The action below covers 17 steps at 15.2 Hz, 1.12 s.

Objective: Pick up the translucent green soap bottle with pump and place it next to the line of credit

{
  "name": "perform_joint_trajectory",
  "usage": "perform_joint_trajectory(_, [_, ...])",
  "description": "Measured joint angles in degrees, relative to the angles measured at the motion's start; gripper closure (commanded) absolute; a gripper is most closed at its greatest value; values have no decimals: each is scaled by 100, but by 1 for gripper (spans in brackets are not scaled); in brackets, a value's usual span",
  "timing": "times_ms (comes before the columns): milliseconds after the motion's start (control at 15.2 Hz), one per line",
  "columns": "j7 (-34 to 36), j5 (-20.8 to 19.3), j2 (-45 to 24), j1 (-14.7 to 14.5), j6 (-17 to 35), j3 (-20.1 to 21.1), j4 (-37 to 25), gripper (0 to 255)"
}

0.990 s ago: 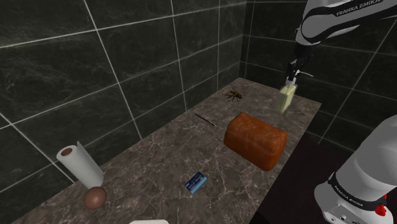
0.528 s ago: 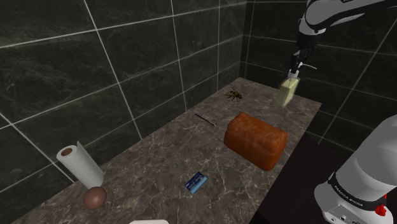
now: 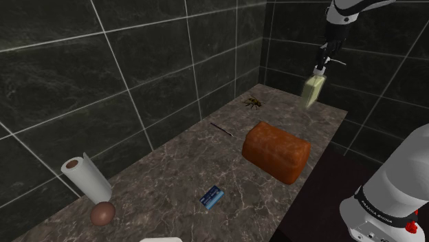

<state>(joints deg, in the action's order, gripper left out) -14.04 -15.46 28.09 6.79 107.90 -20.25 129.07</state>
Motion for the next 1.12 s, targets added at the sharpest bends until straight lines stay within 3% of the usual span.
perform_joint_trajectory(1122, [-182, 159, -169, -73, -1267, 124, -1441, 255])
